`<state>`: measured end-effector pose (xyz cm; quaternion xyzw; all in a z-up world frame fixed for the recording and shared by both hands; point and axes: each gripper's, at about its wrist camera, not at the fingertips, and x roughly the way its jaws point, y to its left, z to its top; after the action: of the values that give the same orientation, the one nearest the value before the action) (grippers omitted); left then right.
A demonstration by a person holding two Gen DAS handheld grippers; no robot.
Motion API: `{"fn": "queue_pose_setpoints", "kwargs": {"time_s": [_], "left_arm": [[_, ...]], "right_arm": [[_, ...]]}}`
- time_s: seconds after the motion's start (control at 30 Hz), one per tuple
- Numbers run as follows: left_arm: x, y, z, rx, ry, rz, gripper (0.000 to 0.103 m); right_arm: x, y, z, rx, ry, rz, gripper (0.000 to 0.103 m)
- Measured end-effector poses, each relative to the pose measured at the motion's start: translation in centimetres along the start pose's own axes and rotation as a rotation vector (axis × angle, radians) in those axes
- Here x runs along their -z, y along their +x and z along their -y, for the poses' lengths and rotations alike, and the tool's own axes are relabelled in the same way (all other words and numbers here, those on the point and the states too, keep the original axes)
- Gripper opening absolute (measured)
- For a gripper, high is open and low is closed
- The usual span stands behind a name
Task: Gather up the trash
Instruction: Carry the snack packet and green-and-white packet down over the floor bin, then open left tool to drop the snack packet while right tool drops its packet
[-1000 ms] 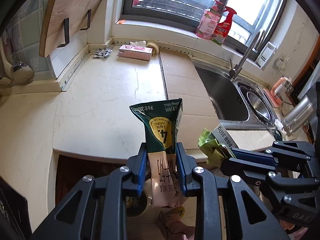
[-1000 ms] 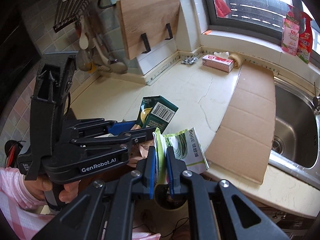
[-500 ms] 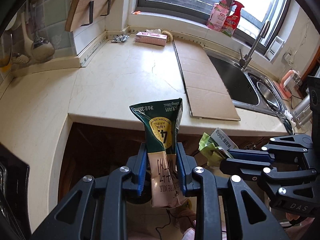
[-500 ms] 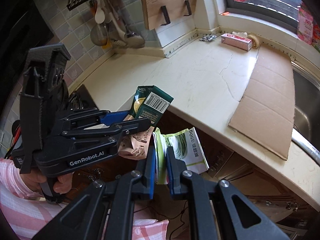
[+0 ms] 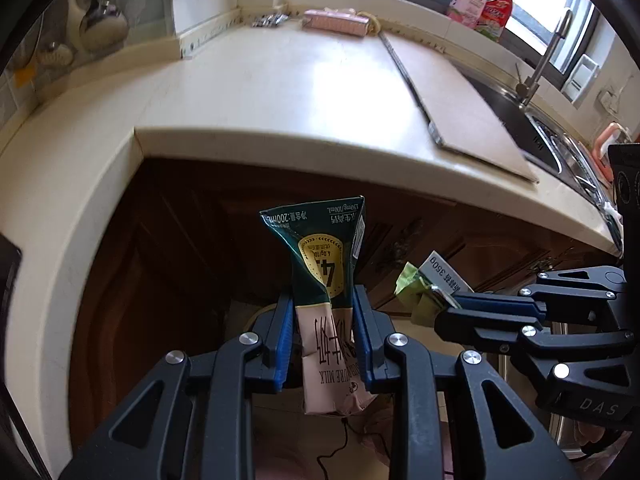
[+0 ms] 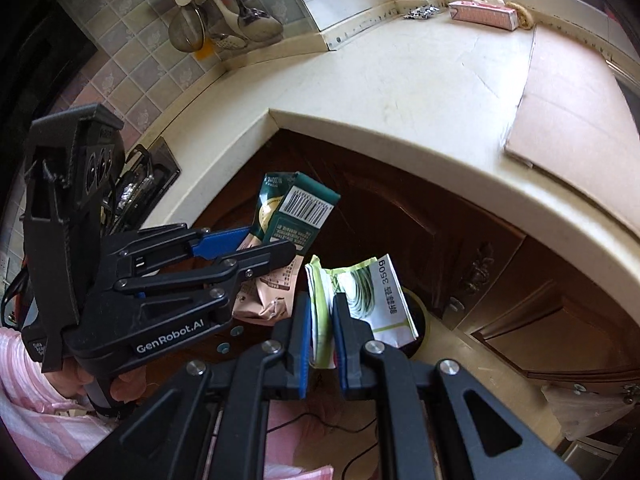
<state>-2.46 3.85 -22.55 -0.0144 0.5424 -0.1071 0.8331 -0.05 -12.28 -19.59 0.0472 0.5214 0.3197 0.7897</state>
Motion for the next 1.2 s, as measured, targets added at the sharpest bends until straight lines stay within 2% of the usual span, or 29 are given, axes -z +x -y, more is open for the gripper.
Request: {"fn": "queue_pose_setpoints", "kwargs": {"time_s": [0.17, 0.5, 0.77, 1.03, 1.2], "left_arm": [[2.6, 4.1, -1.2, -0.001, -0.034, -0.003, 0.025], [7.4, 12.8, -3.7, -0.053, -0.034, -0.016, 0.025], [11.0, 20.2, -5.8, -0.070, -0.062, -0.066, 0.025], [12.4, 27.8, -7.8, -0.038, -0.097, -0.110, 0.026], [13.2, 30.8, -8.9, -0.036, -0.130, -0.128, 0.030]], "right_arm": [[1.8, 3.9, 1.8, -0.002, 0.010, -0.002, 0.010], [4.4, 13.3, 5.2, -0.007, 0.045, -0.038, 0.010], [6.5, 20.5, 8.7, -0.007, 0.086, -0.064, 0.011], [8.4, 26.9, 11.3, -0.003, 0.114, -0.099, 0.012], [8.5, 30.5, 12.0, -0.009, 0.148, -0.130, 0.018]]}}
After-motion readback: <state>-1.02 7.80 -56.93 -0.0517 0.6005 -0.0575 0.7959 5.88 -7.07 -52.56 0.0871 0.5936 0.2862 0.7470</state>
